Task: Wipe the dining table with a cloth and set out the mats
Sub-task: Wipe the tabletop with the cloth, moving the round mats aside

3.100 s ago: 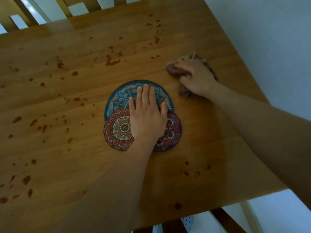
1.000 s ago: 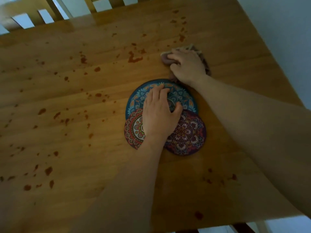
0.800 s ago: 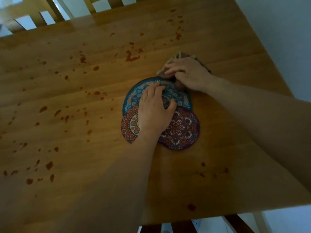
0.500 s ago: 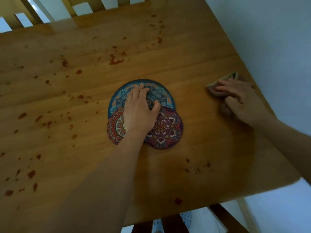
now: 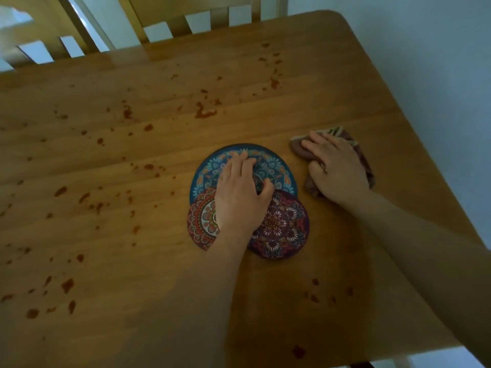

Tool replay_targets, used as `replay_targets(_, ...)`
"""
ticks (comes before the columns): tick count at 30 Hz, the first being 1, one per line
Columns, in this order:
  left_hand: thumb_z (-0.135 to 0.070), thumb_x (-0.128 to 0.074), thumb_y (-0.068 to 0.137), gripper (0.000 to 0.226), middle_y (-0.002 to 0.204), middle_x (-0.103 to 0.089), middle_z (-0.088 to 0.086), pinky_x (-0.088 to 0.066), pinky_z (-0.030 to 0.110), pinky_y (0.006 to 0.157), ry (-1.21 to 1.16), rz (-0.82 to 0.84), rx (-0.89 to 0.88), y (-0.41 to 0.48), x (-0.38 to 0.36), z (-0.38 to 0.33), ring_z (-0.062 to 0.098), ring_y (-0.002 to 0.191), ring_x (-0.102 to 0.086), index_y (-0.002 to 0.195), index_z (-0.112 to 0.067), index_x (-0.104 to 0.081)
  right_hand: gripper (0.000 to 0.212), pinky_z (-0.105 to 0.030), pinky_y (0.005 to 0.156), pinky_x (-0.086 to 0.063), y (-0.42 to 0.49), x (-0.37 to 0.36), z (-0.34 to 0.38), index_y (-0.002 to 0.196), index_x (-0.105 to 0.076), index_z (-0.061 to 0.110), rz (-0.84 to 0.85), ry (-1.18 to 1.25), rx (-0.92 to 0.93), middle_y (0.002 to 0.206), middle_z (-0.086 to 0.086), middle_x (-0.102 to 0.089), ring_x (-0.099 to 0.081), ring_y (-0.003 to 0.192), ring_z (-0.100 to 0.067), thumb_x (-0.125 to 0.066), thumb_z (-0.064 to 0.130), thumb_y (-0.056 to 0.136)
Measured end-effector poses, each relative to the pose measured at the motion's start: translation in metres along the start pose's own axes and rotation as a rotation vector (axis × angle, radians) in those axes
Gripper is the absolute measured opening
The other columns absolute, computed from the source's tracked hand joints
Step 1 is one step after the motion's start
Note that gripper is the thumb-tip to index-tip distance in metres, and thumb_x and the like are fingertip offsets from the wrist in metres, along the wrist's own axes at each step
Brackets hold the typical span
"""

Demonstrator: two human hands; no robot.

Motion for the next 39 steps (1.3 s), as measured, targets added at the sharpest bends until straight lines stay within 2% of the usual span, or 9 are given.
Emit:
replay_targets(7, -0.046, -0.052, 0.092, 0.051, 0.146, -0.044, -0.001, -0.030, 0.040, 0.116, -0.022, -0.018, -0.001, 0.001, 0.001, 0.002, 0.020, 0.141, -0.031, 0.135, -0.017, -0.050, 0.059, -0.044, 0.120, -0.008, 0.041, 0.002, -0.013, 0.149, -0.037, 0.024, 0.120, -0.076, 0.026, 0.159, -0.001, -0.026, -0.019, 0.147, -0.022, -0.035, 0.041, 0.092)
replay_targets(12, -0.046, -0.052, 0.093, 0.053, 0.148, -0.042, -0.002, -0.026, 0.038, 0.118, -0.014, -0.009, 0.002, 0.001, 0.000, 0.002, 0.018, 0.143, -0.028, 0.137, -0.017, -0.049, 0.055, -0.046, 0.119, -0.001, 0.014, 0.015, -0.046, 0.151, -0.031, 0.029, 0.070, -0.155, -0.100, 0.161, 0.004, -0.020, -0.011, 0.148, -0.020, -0.040, 0.043, 0.098)
replay_targets(19, -0.062, -0.043, 0.093, 0.062, 0.151, -0.038, -0.001, -0.025, 0.042, 0.118, -0.052, 0.039, 0.004, 0.001, 0.002, 0.000, 0.020, 0.143, -0.027, 0.137, -0.019, -0.050, 0.045, -0.040, 0.119, -0.012, -0.063, 0.038, -0.064, 0.143, -0.045, 0.015, -0.051, 0.022, -0.165, 0.155, -0.006, -0.036, -0.025, 0.145, -0.025, -0.049, 0.022, 0.099)
replay_targets(24, -0.049, -0.052, 0.093, 0.037, 0.125, -0.053, -0.003, -0.028, 0.038, 0.110, -0.072, -0.047, -0.092, -0.003, 0.013, -0.009, 0.019, 0.124, -0.043, 0.113, -0.020, -0.065, 0.042, -0.036, 0.119, -0.012, -0.131, 0.039, -0.046, 0.141, -0.050, 0.016, -0.042, 0.109, -0.135, 0.152, -0.002, -0.040, -0.026, 0.144, -0.019, -0.049, 0.016, 0.099)
replay_targets(27, -0.033, -0.053, 0.094, 0.024, 0.116, -0.056, 0.000, -0.034, 0.039, 0.103, 0.010, -0.074, -0.143, -0.007, 0.015, -0.015, 0.023, 0.117, -0.047, 0.108, -0.020, -0.068, 0.043, -0.039, 0.121, -0.012, -0.166, 0.033, -0.021, 0.141, -0.049, 0.016, 0.016, 0.141, -0.071, 0.151, -0.001, -0.040, -0.026, 0.144, -0.016, -0.044, 0.024, 0.099)
replay_targets(29, -0.032, -0.051, 0.096, 0.028, 0.123, -0.055, 0.001, -0.038, 0.041, 0.103, -0.035, -0.030, -0.142, -0.012, 0.014, -0.015, 0.023, 0.120, -0.046, 0.116, -0.019, -0.066, 0.050, -0.031, 0.120, -0.006, -0.182, 0.027, -0.003, 0.142, -0.047, 0.018, 0.088, 0.157, -0.038, 0.153, 0.003, -0.037, -0.022, 0.145, -0.011, -0.037, 0.034, 0.095)
replay_targets(31, -0.036, -0.046, 0.099, 0.039, 0.140, -0.049, 0.003, -0.029, 0.041, 0.113, -0.031, 0.046, -0.182, -0.021, 0.008, -0.013, 0.025, 0.133, -0.039, 0.133, -0.019, -0.057, 0.054, -0.027, 0.120, -0.001, -0.194, 0.018, 0.015, 0.144, -0.043, 0.021, 0.165, 0.145, 0.025, 0.154, 0.006, -0.033, -0.016, 0.145, -0.007, -0.036, 0.040, 0.093)
replay_targets(34, -0.043, -0.032, 0.104, 0.052, 0.159, -0.027, 0.001, -0.005, 0.039, 0.122, 0.077, 0.150, -0.248, -0.033, -0.001, -0.010, 0.021, 0.149, -0.014, 0.151, -0.022, -0.034, 0.063, -0.035, 0.121, -0.002, -0.208, -0.001, 0.040, 0.147, -0.034, 0.026, 0.303, 0.108, 0.194, 0.157, 0.010, -0.025, -0.007, 0.148, -0.004, -0.033, 0.054, 0.091)
replay_targets(39, -0.043, -0.027, 0.105, 0.053, 0.162, -0.020, 0.000, -0.002, 0.040, 0.122, 0.155, 0.165, -0.244, -0.031, -0.004, -0.013, 0.018, 0.150, -0.007, 0.153, -0.021, -0.027, 0.068, -0.026, 0.119, 0.011, -0.224, -0.030, 0.077, 0.152, -0.026, 0.028, 0.407, 0.048, 0.487, 0.161, 0.014, -0.014, 0.002, 0.148, -0.002, -0.040, 0.060, 0.093)
Point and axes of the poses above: each hand's wrist, its own y-axis towards the middle knuckle, its own x-axis out of the back of the hand, z = x × y, the point moved 8 cm from there along y, towards the middle knuckle
